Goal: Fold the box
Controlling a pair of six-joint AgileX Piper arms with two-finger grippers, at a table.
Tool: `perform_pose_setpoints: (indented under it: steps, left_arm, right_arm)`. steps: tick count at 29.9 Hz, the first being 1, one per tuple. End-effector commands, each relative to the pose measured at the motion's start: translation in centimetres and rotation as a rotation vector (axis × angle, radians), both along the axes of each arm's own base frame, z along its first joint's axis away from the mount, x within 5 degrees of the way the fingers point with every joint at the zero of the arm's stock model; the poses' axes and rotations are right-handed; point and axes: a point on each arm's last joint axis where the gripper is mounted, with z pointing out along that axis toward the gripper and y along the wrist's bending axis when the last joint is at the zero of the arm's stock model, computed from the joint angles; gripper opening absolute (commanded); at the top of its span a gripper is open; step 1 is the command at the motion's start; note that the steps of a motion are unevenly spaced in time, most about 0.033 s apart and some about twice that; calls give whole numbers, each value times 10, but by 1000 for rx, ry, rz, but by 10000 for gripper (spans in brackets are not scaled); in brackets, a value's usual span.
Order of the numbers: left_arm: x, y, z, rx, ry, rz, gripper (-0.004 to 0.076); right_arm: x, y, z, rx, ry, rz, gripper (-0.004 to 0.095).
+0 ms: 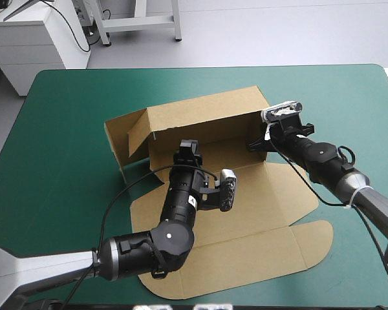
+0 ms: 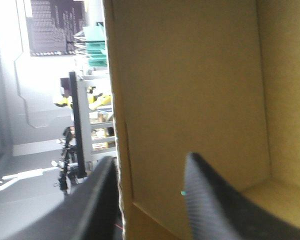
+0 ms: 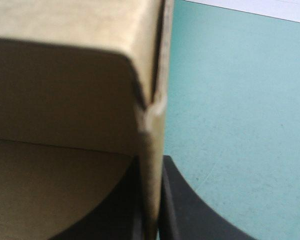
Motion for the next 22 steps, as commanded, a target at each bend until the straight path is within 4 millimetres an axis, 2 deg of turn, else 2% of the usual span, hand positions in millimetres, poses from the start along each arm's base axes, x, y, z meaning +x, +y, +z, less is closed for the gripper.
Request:
perform_pose_setpoints:
  steps: [1, 4, 7, 10, 13, 16, 22]
  left_arm:
    - [12, 12, 35, -29, 62, 51, 2]
    - [30, 21, 55, -66, 226, 71, -3]
    - [47, 36, 83, -199, 443, 75, -8]
    - [66, 63, 116, -376, 609, 83, -8]
    - [88, 104, 141, -566, 655, 179, -8]
    - [105, 147, 153, -735, 680, 290, -8]
    - [126, 229, 146, -1101, 785, 496, -8]
  right_arm:
    - [0, -7, 23, 18, -58, 24, -20]
    - [0, -8, 22, -11, -57, 47, -20]
    - [0, -8, 21, -13, -54, 48, -20]
    - [0, -8, 21, -11, -53, 49, -20]
    - [0, -8, 21, -8, -51, 51, -20]
    - [-1, -7, 21, 7, -42, 58, -20]
    - [-2, -5, 20, 2, -36, 82, -18]
